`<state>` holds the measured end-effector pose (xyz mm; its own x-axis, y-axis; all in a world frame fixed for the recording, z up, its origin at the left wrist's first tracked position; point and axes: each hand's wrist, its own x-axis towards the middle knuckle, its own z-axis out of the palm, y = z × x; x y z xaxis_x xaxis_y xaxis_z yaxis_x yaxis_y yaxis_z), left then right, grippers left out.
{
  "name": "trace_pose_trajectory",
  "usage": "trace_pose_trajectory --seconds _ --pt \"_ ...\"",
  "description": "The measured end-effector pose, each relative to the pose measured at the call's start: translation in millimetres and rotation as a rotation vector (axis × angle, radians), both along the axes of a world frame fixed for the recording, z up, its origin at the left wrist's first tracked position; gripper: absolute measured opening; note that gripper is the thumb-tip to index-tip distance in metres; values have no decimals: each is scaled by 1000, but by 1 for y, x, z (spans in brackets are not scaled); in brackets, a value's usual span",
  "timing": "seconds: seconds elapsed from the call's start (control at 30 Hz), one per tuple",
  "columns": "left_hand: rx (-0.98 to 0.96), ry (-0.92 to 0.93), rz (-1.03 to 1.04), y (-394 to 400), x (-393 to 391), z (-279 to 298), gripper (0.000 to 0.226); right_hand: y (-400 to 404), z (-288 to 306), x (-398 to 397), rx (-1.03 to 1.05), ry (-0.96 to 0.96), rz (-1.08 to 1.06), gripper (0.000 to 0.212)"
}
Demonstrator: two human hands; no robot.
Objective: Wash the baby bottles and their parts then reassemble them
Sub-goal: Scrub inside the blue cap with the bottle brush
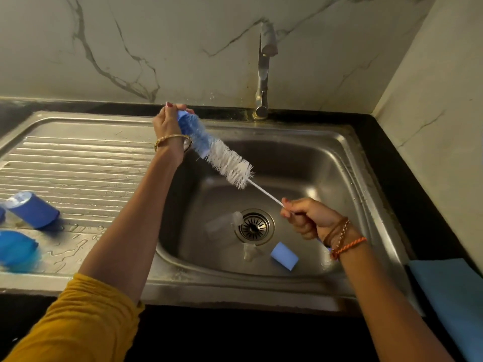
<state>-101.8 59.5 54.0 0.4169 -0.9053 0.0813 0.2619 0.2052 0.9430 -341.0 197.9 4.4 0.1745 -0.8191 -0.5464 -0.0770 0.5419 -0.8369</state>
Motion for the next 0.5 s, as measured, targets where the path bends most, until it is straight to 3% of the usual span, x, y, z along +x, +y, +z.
trace_pose_trajectory --seconds 0.1,0.2,0.23,0.3,0.37,0.47,0.5 --pt "25 38 -6 -1 -1 2 28 2 -7 0 -355 265 -89 21" --pt "98 89 -9 -3 -2 -3 17 -6 -17 -5 -953 881 -284 17" --pt "109 98 -14 -4 -3 -5 14 -7 -18 -6 -1055 1033 -344 20" --pt "109 96 -7 -4 -3 -7 13 -7 -18 -2 -1144 1113 -406 27" --pt "71 103 -8 -4 3 -7 20 -5 -9 9 -967 864 -361 24" --pt "0 115 -130 -5 13 -7 23 -3 12 14 -133 75 -132 33" --pt "-14 107 -171 -6 15 -7 22 -4 11 10 33 -58 -71 36"
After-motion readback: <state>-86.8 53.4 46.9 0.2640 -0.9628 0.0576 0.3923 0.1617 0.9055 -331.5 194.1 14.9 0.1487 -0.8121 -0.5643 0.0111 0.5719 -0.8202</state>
